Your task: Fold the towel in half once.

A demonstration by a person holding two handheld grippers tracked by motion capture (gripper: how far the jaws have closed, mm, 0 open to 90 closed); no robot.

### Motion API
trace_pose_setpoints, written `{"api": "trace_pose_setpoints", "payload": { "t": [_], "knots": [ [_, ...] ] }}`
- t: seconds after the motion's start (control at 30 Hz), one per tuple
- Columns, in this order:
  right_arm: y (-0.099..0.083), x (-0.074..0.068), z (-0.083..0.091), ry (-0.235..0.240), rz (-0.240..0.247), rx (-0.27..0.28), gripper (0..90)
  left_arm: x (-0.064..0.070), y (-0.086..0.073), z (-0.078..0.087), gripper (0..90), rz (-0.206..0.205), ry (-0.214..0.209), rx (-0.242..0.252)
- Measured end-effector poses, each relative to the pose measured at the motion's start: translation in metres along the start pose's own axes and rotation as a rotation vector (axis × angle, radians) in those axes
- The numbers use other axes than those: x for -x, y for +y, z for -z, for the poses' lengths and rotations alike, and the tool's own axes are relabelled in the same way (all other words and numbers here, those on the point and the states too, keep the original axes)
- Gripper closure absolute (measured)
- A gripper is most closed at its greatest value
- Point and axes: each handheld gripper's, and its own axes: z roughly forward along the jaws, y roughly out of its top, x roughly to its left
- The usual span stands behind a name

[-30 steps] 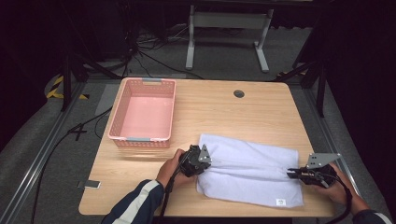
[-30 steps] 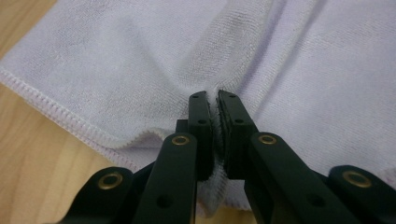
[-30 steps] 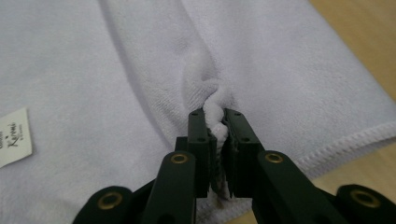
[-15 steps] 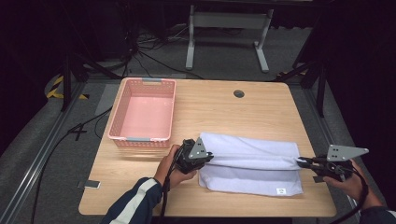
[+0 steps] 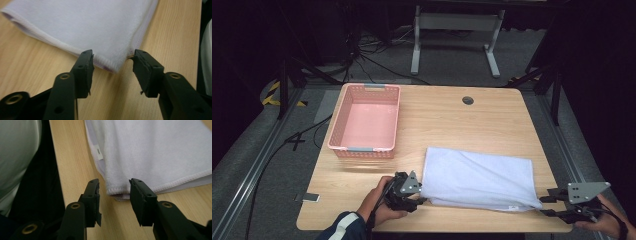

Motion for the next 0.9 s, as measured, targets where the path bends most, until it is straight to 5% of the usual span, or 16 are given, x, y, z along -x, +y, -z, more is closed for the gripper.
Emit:
{"api": "trace_pose_setpoints", "payload": {
  "t": [0.1, 0.17, 0.3, 0.33, 0.43, 0.53, 0.63, 0.73, 0.9],
  "knots": [
    [0.003, -0.003, 0.012, -0.026, -0.006, 0.054, 60.7, -0.002, 0.003, 0.004, 50.3, 0.020, 0.000, 0.043],
    [0.016, -0.005, 0.022, -0.112, -0.030, 0.110, 66.3, -0.004, 0.014, 0.001, 52.9, 0.029, 0.018, 0.084],
    [0.034, -0.004, 0.014, -0.172, -0.061, 0.118, 70.4, -0.010, 0.028, -0.012, 58.3, 0.038, 0.000, 0.080],
    [0.044, -0.004, 0.000, -0.180, -0.055, 0.091, 73.9, -0.011, 0.033, -0.023, 62.6, 0.018, -0.035, 0.061],
    [0.051, -0.004, -0.015, -0.132, -0.053, 0.067, 76.4, -0.010, 0.034, -0.034, 65.6, 0.011, -0.060, 0.029],
    [0.049, -0.005, -0.039, -0.074, -0.033, -0.033, 78.7, -0.004, 0.031, -0.043, 67.7, -0.031, -0.105, -0.025],
    [0.041, -0.005, -0.049, -0.048, -0.046, -0.071, 80.6, 0.000, 0.024, -0.046, 69.3, -0.032, -0.120, -0.084],
    [0.035, -0.013, -0.053, -0.035, -0.015, -0.142, 80.9, 0.004, 0.017, -0.045, 69.6, -0.038, -0.140, -0.076],
    [0.029, -0.015, -0.051, -0.036, -0.032, -0.121, 80.8, 0.007, 0.006, -0.034, 64.6, -0.021, -0.133, -0.069]
  ]
}}
